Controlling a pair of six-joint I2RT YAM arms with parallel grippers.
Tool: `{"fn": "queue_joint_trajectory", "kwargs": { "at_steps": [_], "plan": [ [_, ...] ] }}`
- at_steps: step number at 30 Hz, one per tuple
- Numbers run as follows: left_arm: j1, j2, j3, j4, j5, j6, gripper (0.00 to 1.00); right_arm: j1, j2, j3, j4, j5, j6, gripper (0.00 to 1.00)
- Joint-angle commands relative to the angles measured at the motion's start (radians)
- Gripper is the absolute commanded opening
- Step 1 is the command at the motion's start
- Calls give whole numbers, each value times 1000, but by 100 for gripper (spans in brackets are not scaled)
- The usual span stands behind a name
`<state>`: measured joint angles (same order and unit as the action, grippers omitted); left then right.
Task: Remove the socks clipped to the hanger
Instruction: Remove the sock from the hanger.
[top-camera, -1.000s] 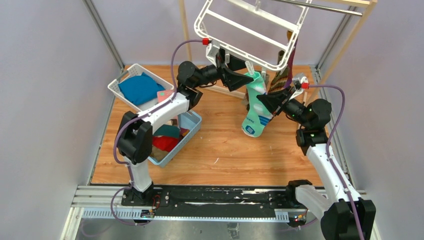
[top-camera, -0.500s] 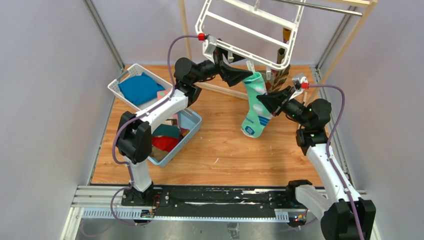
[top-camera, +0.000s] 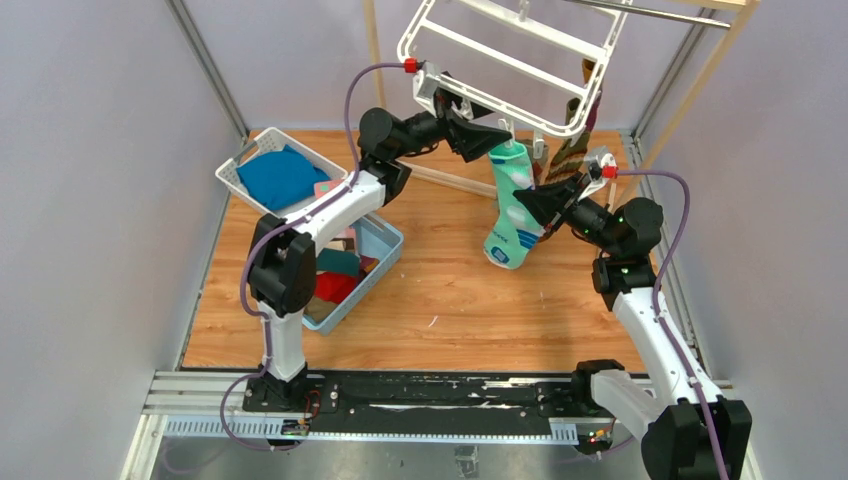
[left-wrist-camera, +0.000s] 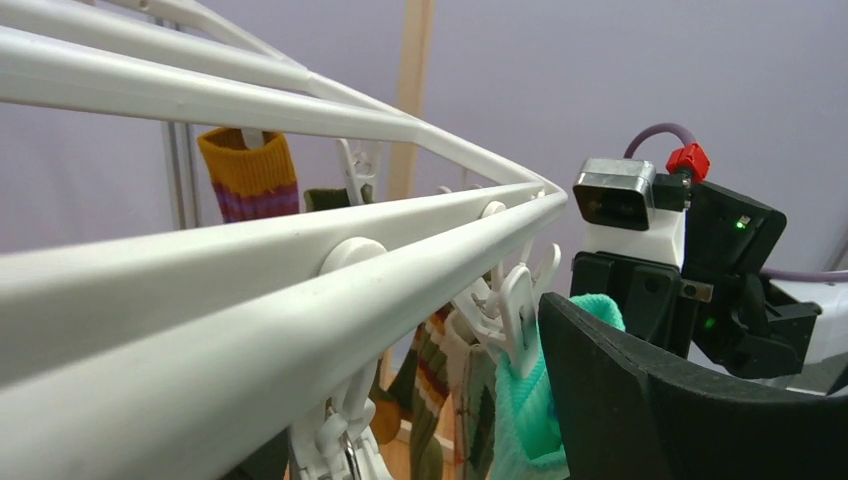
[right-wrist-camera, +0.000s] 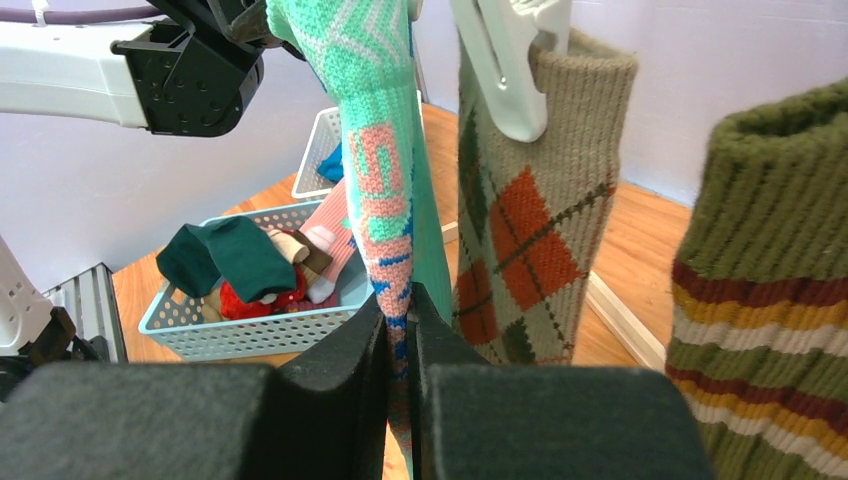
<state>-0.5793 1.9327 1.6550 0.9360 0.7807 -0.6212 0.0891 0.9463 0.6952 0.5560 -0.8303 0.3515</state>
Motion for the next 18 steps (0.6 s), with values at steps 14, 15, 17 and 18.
{"fn": "queue_joint_trajectory", "kwargs": {
  "at_steps": [14,15,17,18],
  "plan": [
    [-10,54,90,41,35,-66,90,-14,-7,13,27,-18,-6,8],
    [-10,52,87,51,43,-70,88,-14,-9,13,26,-18,-6,8],
    [-13,46,79,83,74,-86,83,-14,-11,13,24,-18,-9,8],
    [-14,40,73,95,83,-89,80,-14,-12,13,24,-18,-9,8]
  ]
}}
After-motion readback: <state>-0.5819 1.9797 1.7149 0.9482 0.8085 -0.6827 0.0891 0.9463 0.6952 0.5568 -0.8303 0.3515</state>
